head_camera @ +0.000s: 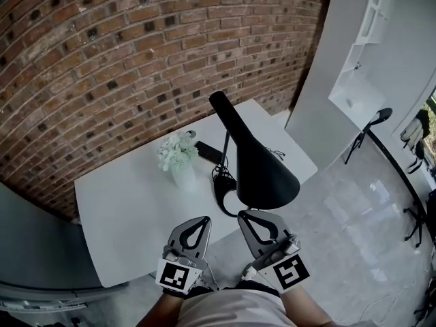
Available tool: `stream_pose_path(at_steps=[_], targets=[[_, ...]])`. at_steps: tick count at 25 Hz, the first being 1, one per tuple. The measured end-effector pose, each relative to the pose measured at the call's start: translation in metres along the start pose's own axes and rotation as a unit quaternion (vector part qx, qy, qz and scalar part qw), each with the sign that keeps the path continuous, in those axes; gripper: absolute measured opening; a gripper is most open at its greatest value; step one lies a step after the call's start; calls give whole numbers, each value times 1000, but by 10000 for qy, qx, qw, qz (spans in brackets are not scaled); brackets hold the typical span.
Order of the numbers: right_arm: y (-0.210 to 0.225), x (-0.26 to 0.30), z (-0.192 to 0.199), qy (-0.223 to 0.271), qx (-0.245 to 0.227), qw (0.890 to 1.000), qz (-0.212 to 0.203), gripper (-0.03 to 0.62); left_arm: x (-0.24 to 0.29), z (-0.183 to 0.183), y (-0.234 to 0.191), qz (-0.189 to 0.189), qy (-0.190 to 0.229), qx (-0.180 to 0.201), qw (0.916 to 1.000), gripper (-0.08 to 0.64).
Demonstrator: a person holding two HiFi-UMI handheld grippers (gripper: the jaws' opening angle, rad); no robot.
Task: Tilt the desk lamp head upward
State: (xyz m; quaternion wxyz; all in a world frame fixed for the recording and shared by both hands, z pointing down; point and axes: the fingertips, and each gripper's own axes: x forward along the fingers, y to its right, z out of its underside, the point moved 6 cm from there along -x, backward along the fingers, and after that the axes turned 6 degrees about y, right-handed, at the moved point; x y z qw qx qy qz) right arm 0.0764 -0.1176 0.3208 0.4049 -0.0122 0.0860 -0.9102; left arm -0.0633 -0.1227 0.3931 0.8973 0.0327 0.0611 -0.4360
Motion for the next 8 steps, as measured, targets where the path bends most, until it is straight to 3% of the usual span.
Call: stream_pose_path(at_steps=[8], targets=[[-4, 6, 1, 45, -4, 9998, -203, 15, -3, 1, -3, -141, -3, 12, 9999, 6]])
